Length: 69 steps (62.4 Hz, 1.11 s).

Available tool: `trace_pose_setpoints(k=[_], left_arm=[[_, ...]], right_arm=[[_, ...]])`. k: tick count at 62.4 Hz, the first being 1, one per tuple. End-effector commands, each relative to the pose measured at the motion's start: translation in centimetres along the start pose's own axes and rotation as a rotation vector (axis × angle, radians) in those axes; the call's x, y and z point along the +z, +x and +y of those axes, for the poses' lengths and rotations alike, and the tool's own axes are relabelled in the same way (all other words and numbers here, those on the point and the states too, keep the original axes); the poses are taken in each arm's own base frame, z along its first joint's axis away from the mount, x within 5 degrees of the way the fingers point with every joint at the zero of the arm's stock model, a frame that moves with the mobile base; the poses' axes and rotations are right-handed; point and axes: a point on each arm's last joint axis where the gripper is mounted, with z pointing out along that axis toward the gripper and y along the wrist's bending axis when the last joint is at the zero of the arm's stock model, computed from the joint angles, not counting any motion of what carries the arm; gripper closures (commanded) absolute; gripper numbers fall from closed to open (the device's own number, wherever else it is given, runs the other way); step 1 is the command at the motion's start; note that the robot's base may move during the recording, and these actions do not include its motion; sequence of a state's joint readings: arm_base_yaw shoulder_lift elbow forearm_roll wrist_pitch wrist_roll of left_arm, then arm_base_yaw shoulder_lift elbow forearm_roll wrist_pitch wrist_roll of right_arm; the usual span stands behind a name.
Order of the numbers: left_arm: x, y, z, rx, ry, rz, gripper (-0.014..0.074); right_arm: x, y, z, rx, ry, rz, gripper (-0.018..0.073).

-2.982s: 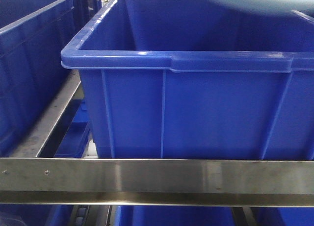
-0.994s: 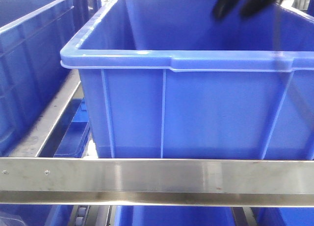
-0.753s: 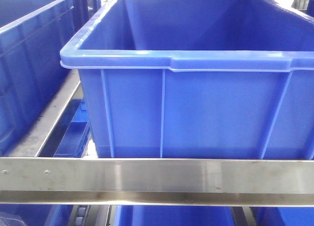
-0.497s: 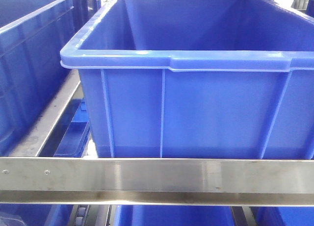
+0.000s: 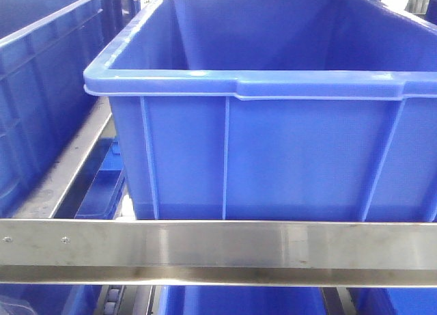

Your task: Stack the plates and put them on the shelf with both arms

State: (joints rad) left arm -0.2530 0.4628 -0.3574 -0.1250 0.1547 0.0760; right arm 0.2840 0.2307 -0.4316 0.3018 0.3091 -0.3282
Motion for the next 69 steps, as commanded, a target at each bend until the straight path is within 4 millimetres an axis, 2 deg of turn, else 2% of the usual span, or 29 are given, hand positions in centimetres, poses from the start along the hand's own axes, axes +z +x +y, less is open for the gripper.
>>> trace_pose_setpoints(k=[1, 9, 69], left_arm=[[-0.17, -1.86, 0.01, -0.007, -0.005, -0.121, 0.0512], [-0.17, -1.86, 0.01, -0.007, -0.005, -0.121, 0.0512], [-0.17, -1.86, 0.01, -0.007, -0.005, -0.121, 0.0512]], right_arm=[[-0.73, -0.98, -0.32, 0.011, 0.043, -0.159, 0.0503], [-0.89, -0.45, -0.29, 0.011, 0.043, -0.16, 0.0503], [-0.9, -0.49, -0.31, 0.011, 0.045, -0.164, 0.0503]])
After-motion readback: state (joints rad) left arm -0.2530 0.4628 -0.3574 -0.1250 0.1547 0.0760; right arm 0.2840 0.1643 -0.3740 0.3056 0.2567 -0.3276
